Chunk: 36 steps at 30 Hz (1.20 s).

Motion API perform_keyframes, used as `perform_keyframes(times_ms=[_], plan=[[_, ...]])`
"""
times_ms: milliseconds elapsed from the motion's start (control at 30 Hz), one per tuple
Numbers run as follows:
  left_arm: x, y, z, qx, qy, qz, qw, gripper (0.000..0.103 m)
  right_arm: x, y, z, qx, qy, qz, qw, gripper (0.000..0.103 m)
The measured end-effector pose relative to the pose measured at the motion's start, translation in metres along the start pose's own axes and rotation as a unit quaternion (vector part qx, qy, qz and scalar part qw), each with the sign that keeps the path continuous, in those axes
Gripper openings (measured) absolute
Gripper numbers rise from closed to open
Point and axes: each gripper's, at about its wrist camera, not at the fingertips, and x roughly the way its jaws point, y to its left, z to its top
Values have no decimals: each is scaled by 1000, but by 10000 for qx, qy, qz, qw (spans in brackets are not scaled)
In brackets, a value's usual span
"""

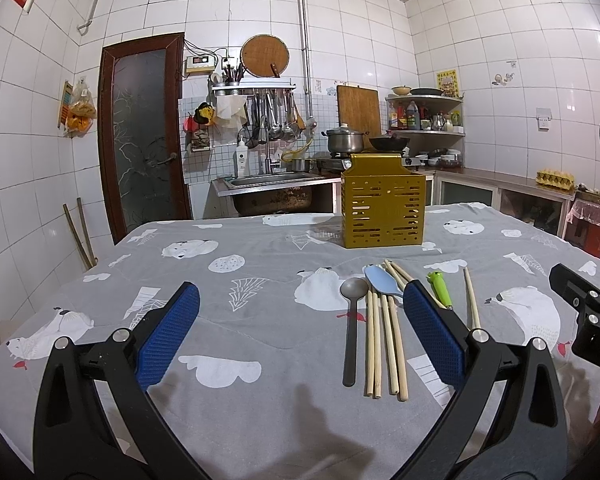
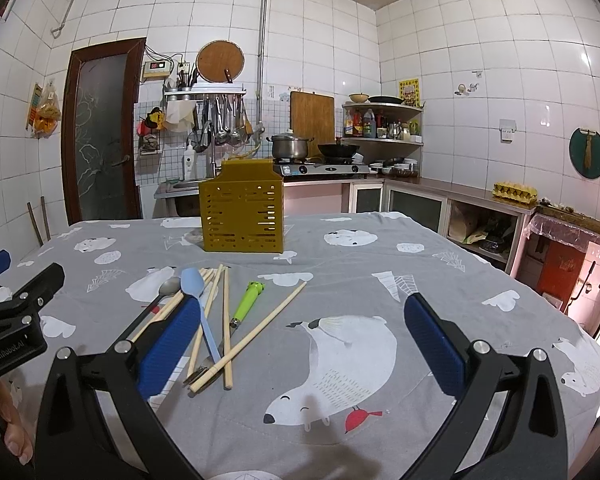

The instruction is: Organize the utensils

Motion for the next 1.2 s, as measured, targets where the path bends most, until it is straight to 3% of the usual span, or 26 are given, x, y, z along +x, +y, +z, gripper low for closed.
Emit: perform_keyframes(times_ms=[800,1200], plan=[[2,-3,0,21,82,-30,10000,98,5,-3,0,78,120,-6,9999,100],[22,-9,6,150,665,-38,9977,98,37,-15,-4,431,966,104,9943,100]])
